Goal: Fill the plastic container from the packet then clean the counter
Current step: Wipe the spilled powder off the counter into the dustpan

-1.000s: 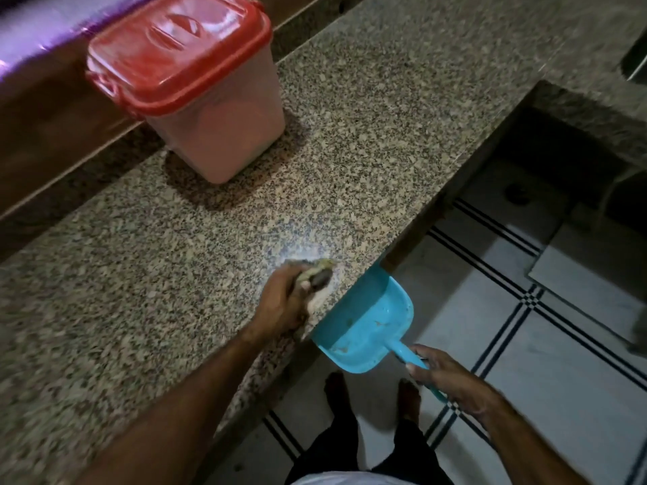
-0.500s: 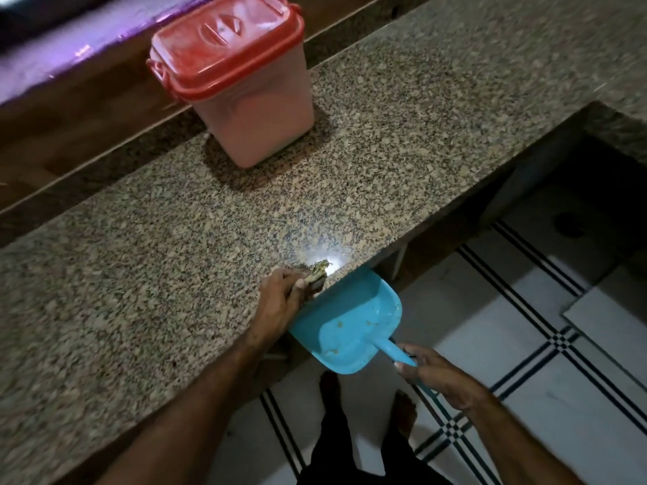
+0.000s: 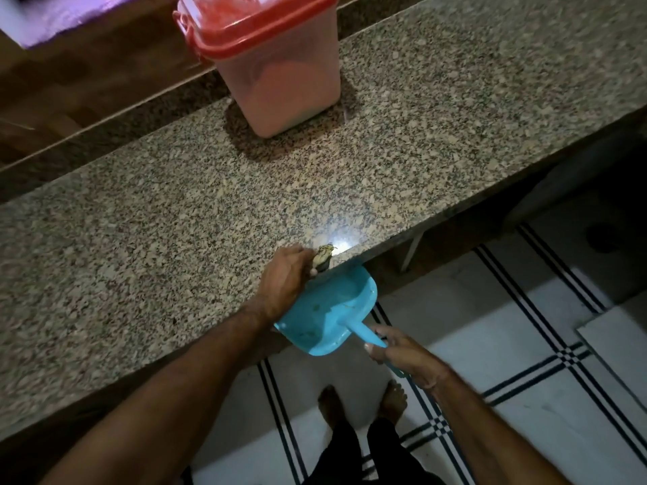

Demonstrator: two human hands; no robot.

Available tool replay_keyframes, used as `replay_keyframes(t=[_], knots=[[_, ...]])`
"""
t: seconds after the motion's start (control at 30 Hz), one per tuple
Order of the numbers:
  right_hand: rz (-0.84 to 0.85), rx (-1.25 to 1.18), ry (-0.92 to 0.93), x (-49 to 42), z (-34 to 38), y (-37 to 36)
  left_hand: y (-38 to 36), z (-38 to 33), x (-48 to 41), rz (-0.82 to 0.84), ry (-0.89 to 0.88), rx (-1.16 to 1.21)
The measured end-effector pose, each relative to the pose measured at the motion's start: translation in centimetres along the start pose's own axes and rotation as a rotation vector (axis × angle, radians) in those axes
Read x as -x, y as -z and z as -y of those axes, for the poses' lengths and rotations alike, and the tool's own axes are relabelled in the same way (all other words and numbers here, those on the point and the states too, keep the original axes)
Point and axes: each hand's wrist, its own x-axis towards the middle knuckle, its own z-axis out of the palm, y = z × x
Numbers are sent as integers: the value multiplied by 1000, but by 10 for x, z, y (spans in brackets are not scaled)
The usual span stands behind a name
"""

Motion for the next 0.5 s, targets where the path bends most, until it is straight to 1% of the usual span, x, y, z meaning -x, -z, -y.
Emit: replay_keyframes(t=[0.07,0.2,0.27,0.37,0.43,0.5], knots=[[4,18,5,-5,1,-6,7,-5,-5,34,-3,15],[21,39,7,-3,4,-12,19,-5,-21,203,164,100],[25,36,15,-1,4,-11,18,-1,-23,247,204,106],[16,48,18,-2,2,-9,15,-6,-9,148,194,134],[10,49,18,-1,2,-7,9,-9,9,50,162,158],[1,41,21,-2,1,-5,2,-13,29,-12,112,140]])
